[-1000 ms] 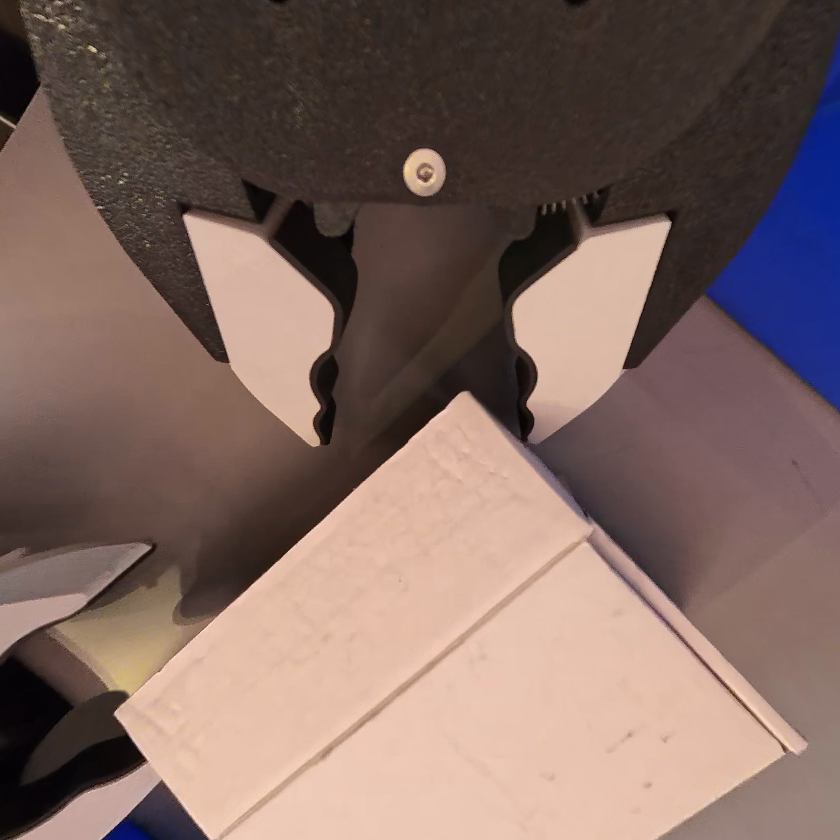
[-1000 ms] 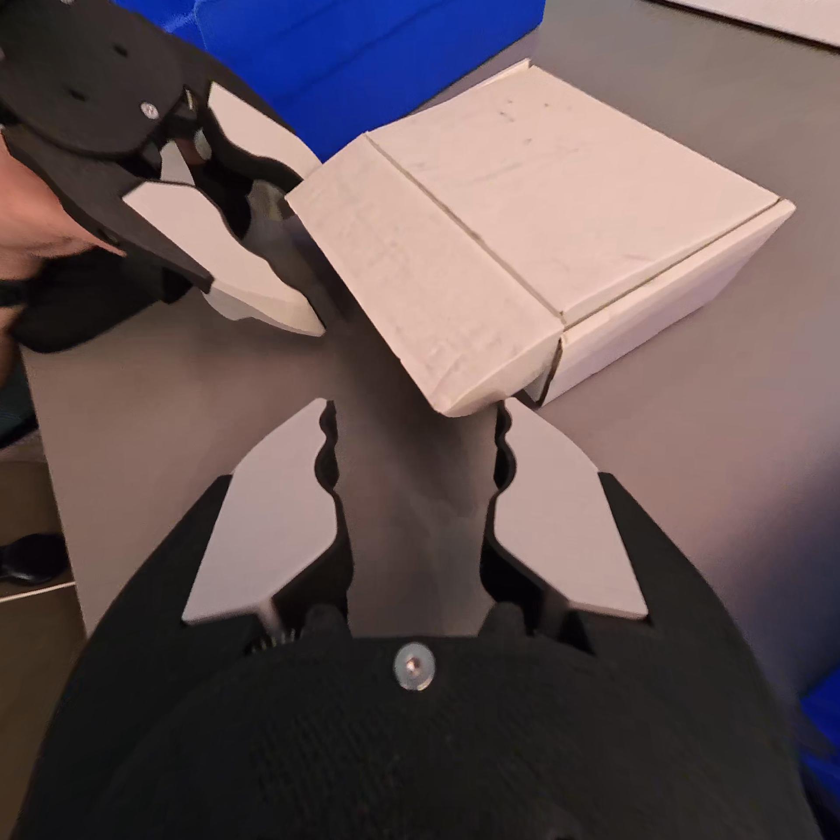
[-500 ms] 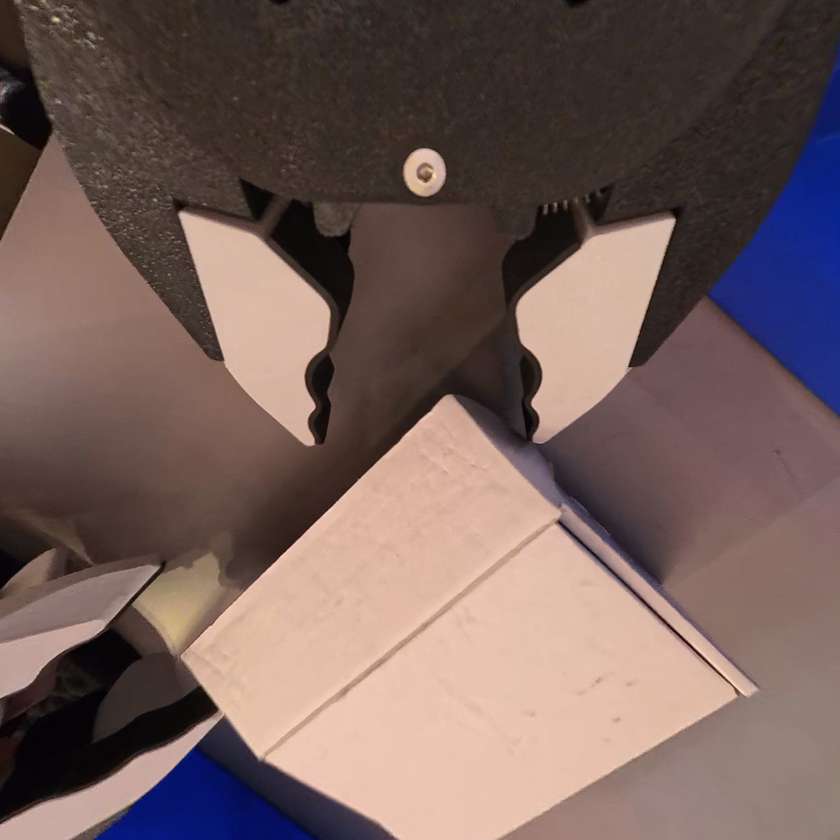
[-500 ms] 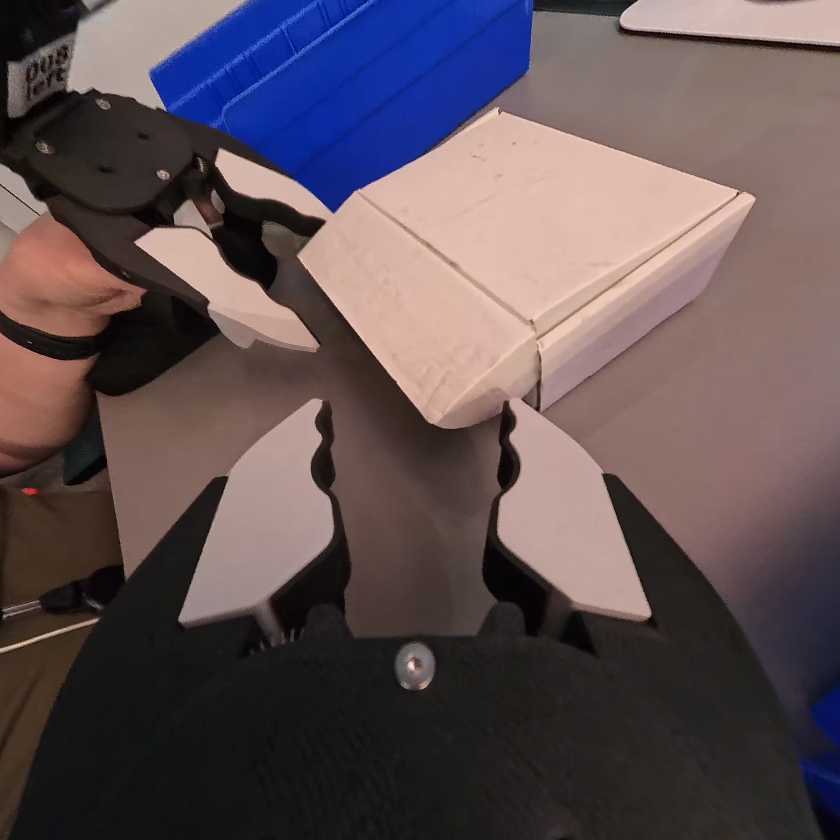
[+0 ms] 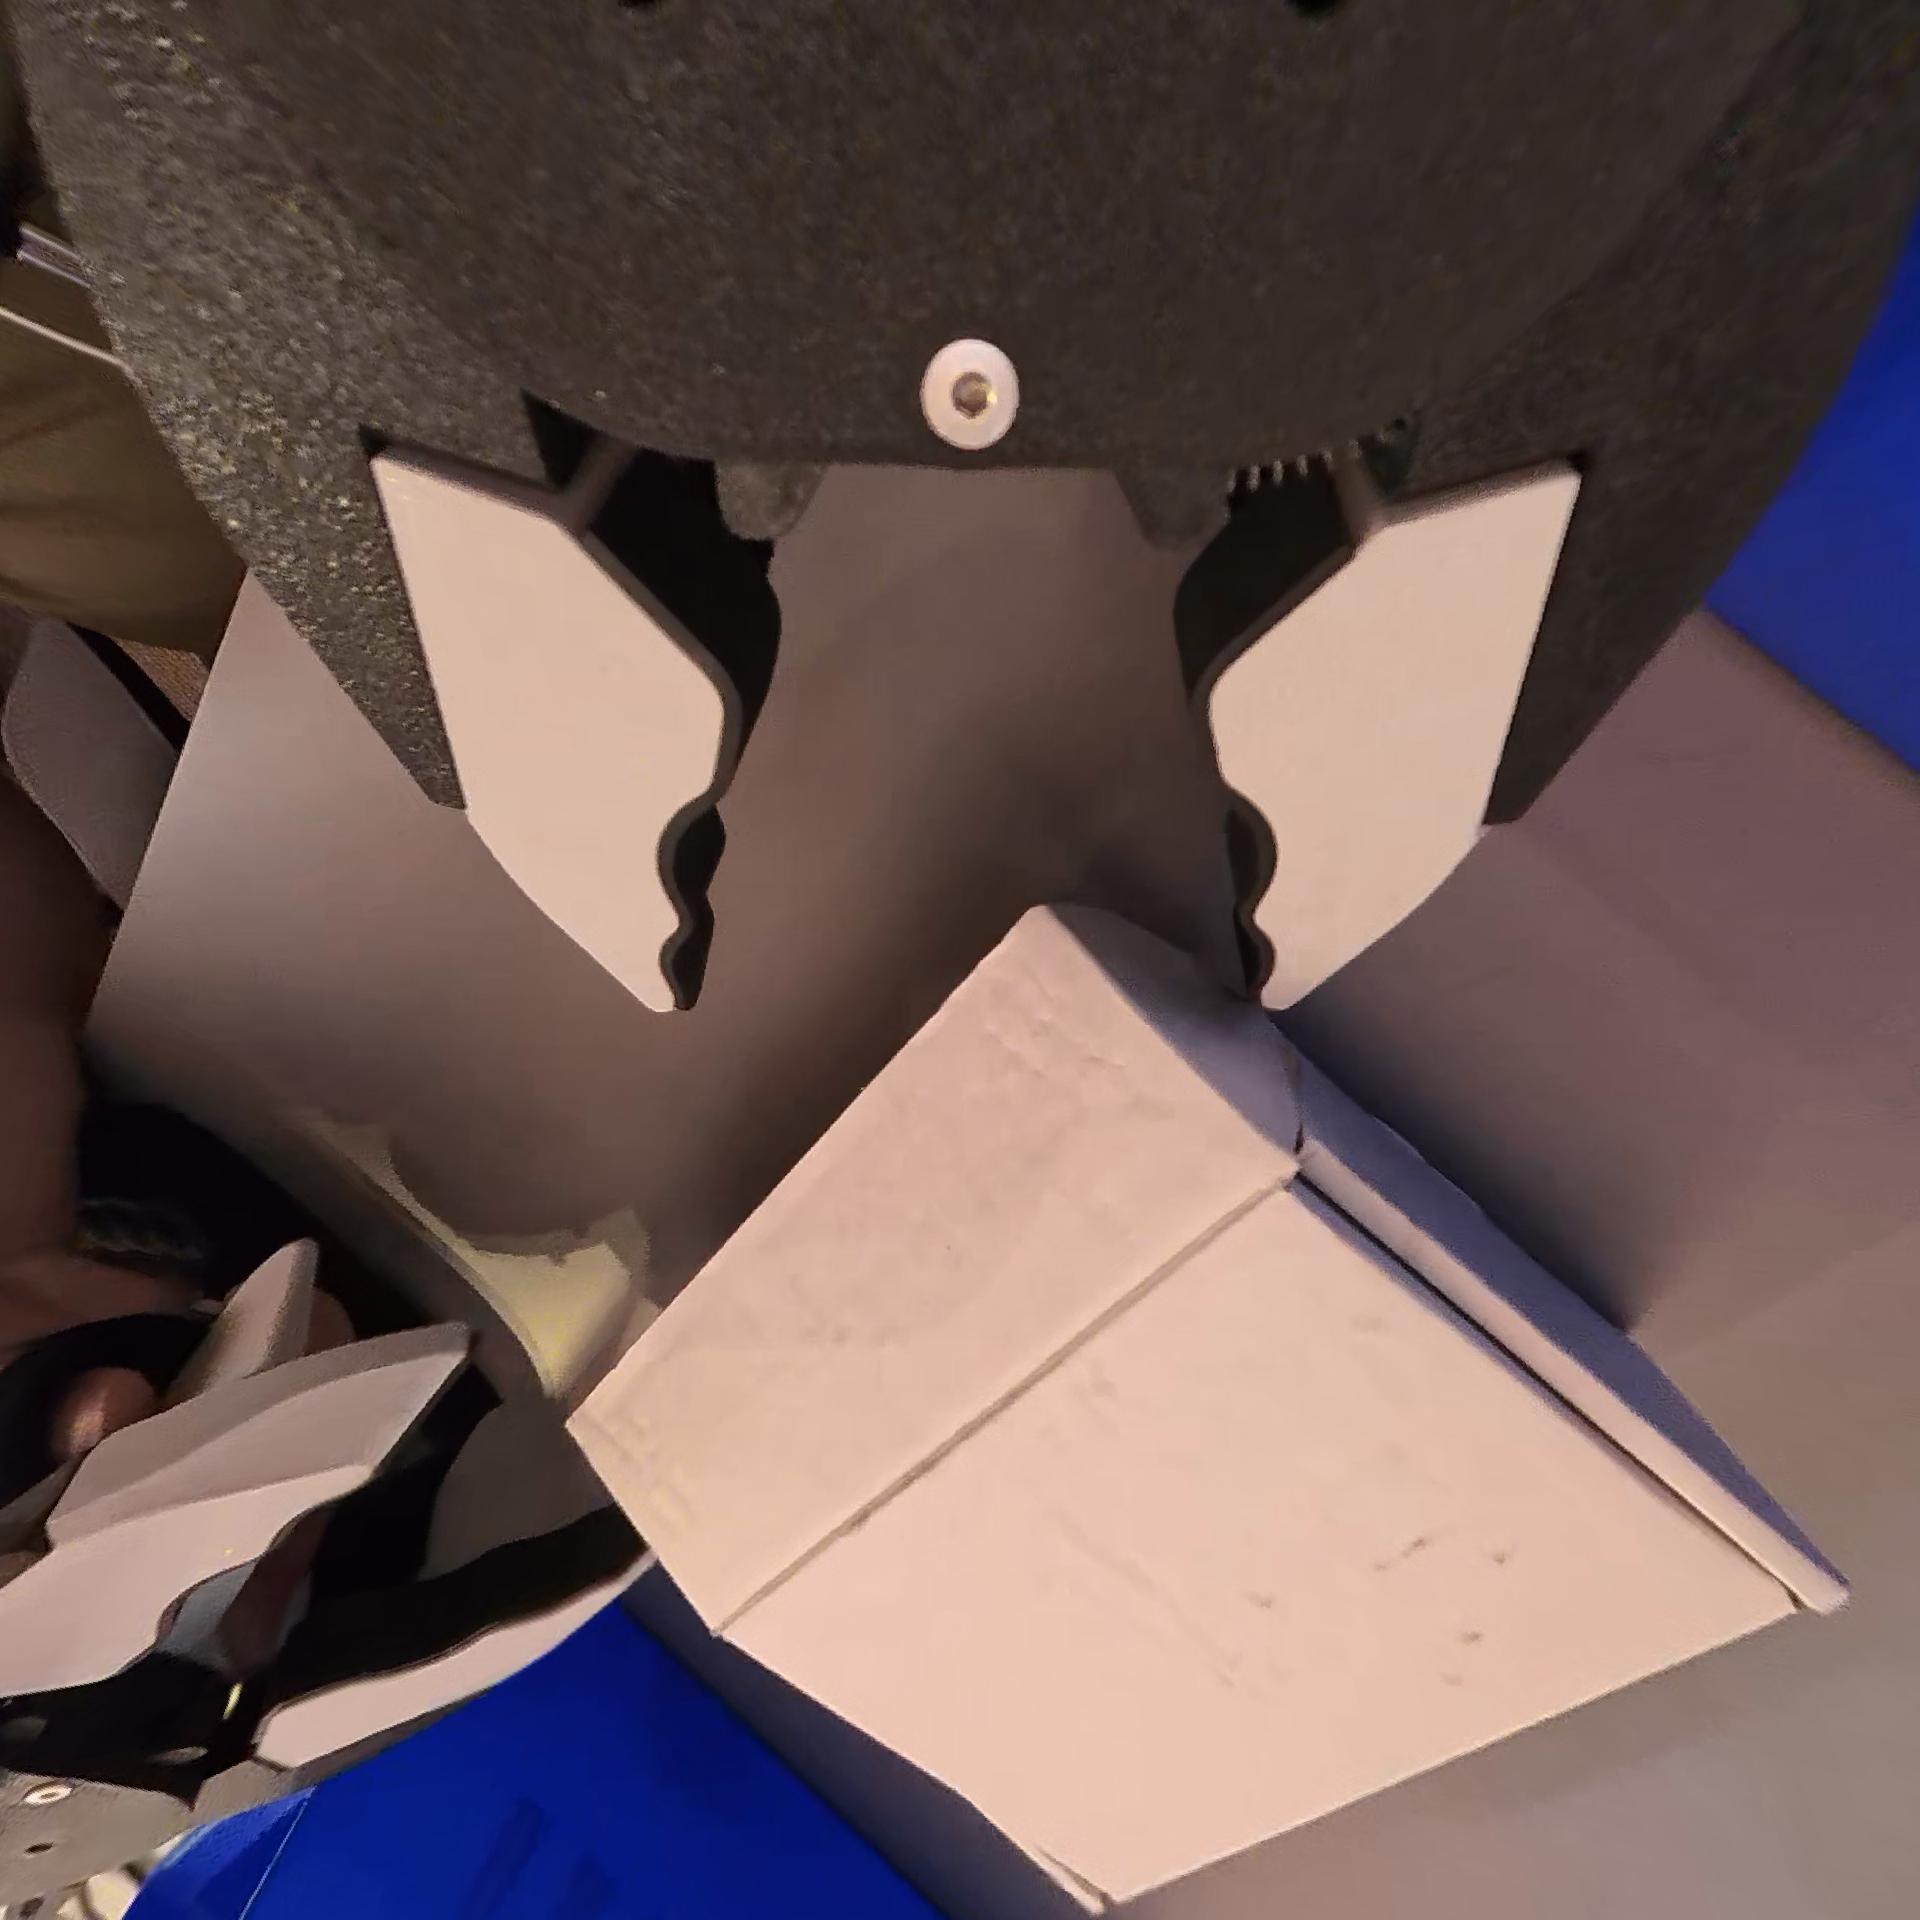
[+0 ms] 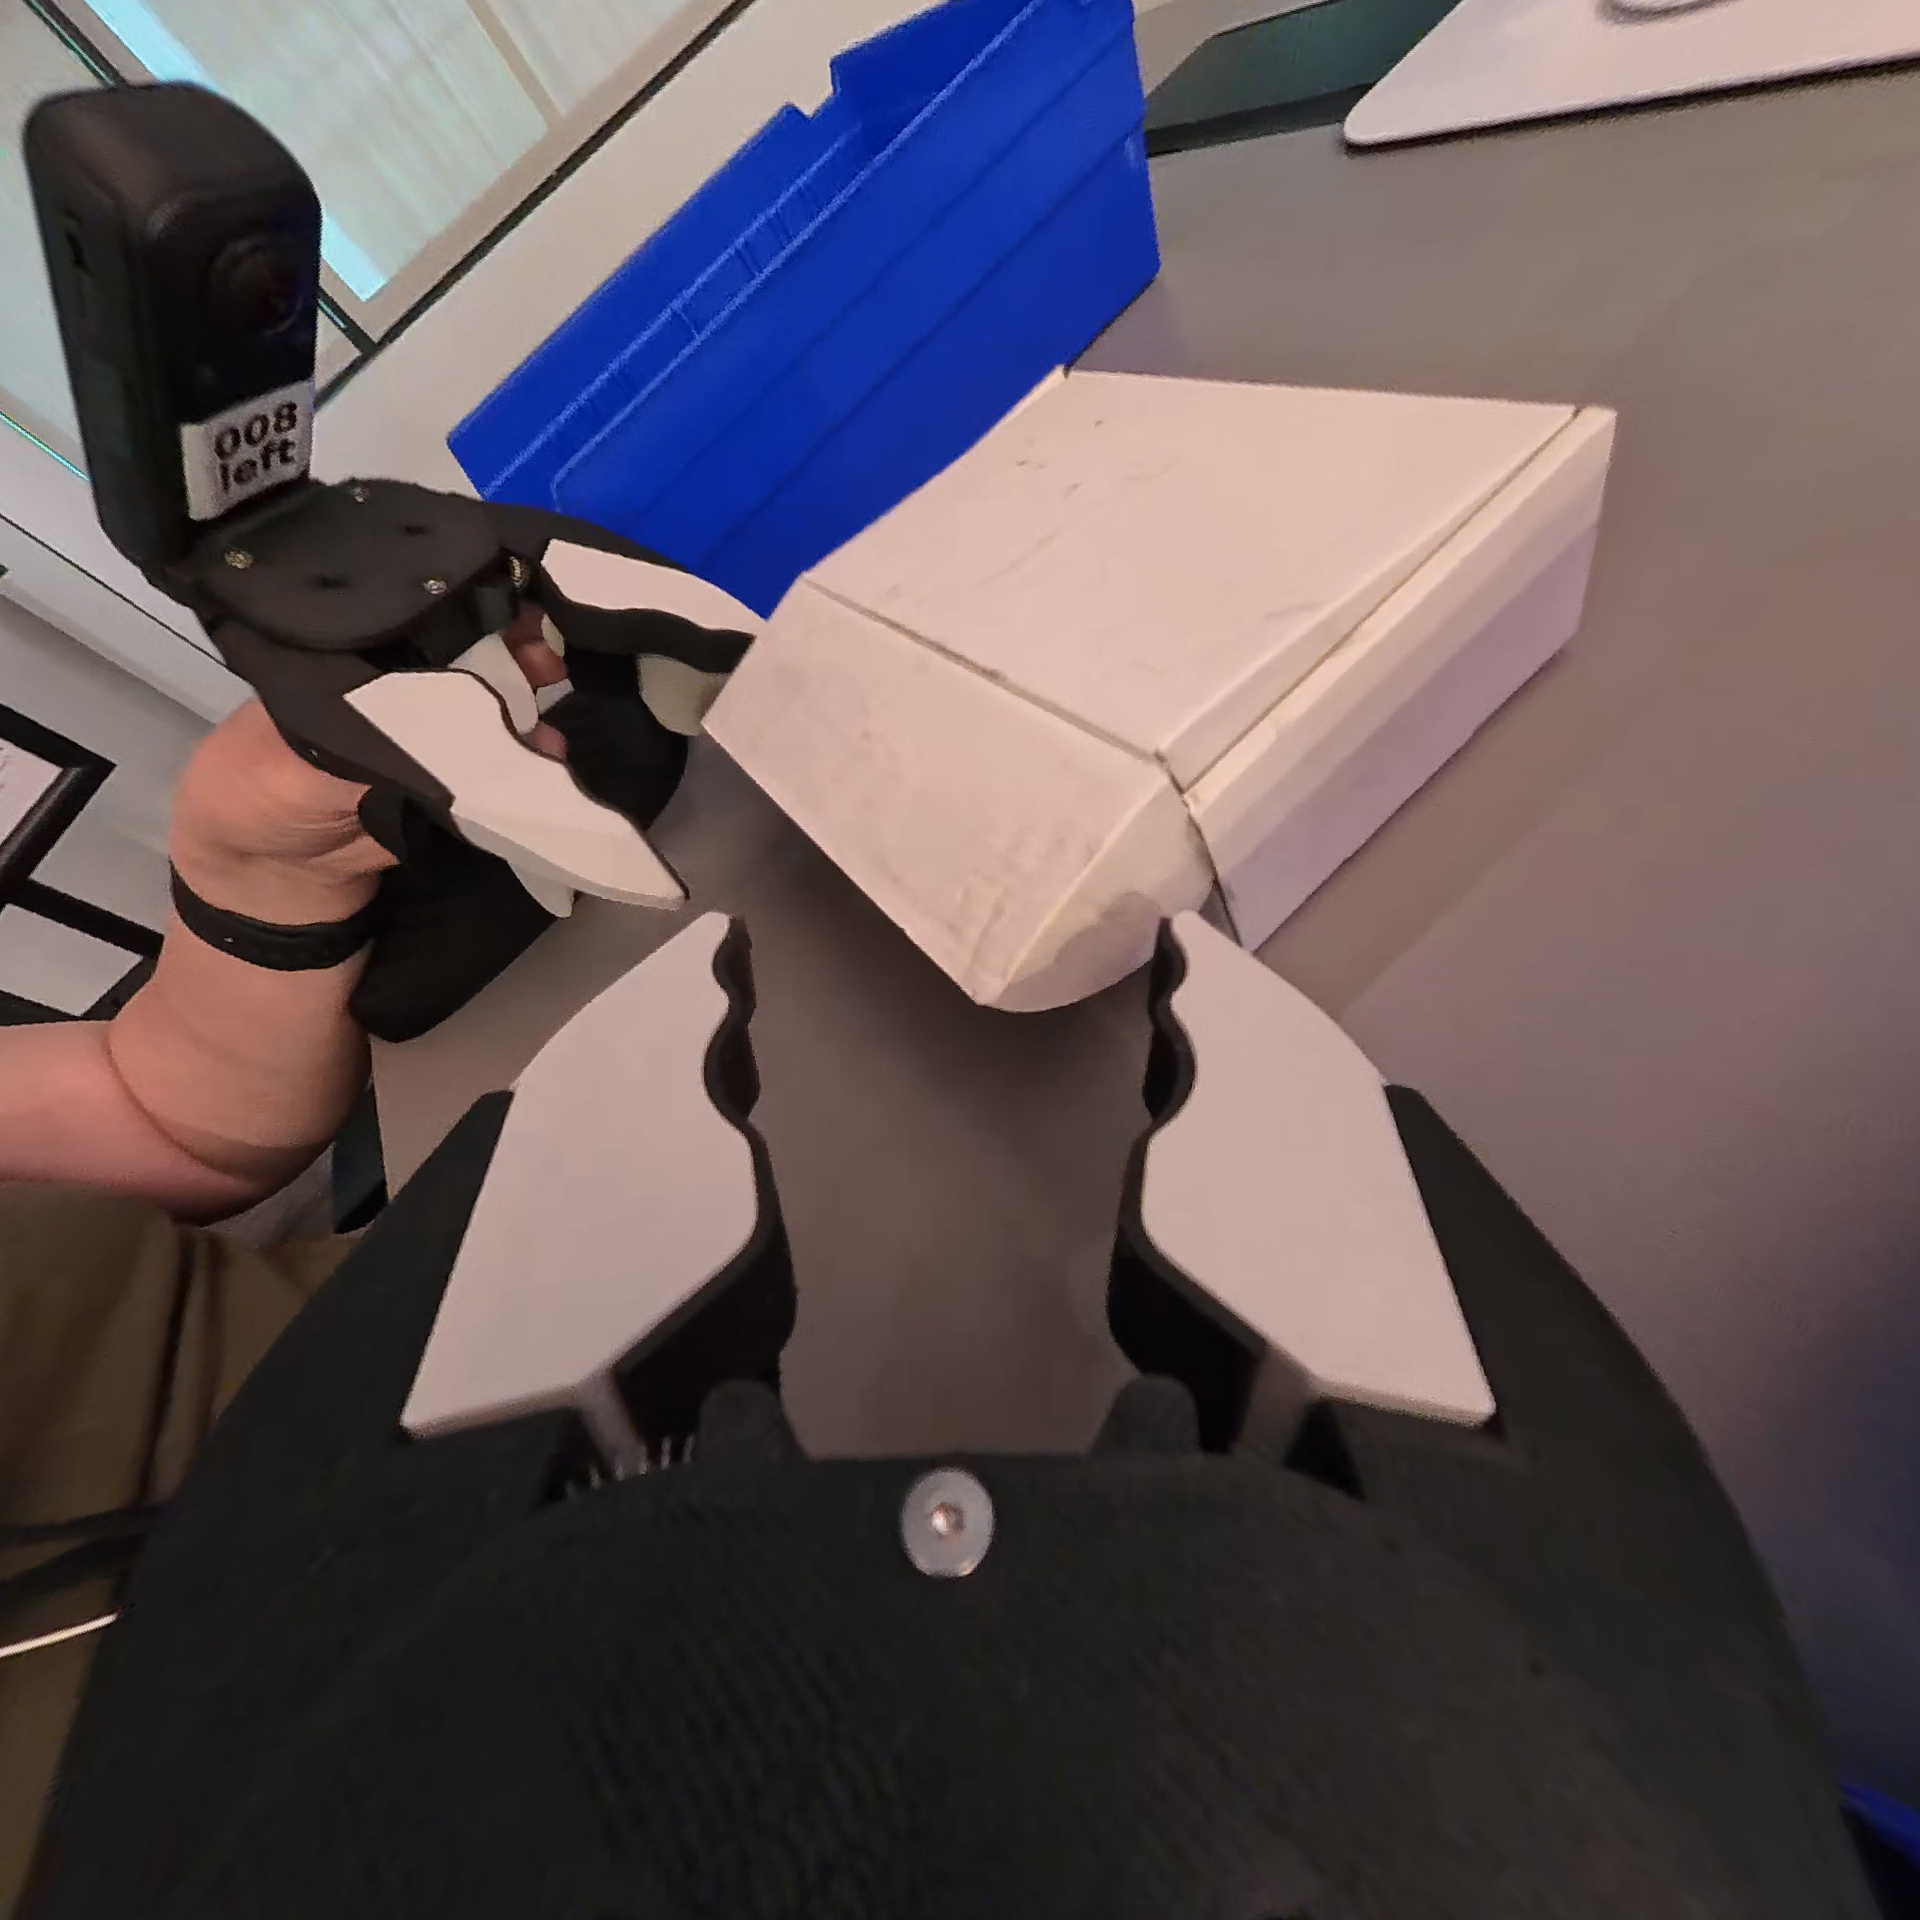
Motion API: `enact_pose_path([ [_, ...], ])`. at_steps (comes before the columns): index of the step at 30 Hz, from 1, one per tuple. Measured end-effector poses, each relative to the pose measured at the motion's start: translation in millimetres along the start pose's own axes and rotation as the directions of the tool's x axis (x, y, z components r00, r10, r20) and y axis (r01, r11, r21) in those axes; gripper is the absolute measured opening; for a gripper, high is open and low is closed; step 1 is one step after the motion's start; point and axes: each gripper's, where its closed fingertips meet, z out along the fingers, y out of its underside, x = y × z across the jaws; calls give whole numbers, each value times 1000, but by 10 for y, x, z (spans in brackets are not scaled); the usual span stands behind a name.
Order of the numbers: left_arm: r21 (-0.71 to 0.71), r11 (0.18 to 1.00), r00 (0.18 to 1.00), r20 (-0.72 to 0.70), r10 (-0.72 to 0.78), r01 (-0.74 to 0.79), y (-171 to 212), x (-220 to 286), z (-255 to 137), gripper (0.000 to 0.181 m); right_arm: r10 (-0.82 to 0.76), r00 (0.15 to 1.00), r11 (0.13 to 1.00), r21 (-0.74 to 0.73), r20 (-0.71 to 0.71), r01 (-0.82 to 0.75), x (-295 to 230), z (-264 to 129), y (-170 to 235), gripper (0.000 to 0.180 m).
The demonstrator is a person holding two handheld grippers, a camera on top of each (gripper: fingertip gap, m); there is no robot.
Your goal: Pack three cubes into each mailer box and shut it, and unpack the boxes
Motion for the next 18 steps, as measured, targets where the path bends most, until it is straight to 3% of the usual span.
enact_pose_path([
  [1,4,1000,1000,3,0,0,-7,-7,-9,96,-3,1000,1000,14,3,2,-2,-11,-32,74],
  [18,19,999,1000,-9,-26,26,-108,-25,88,95,-18,1000,1000,-24,-24,17,48,104,-5,74],
])
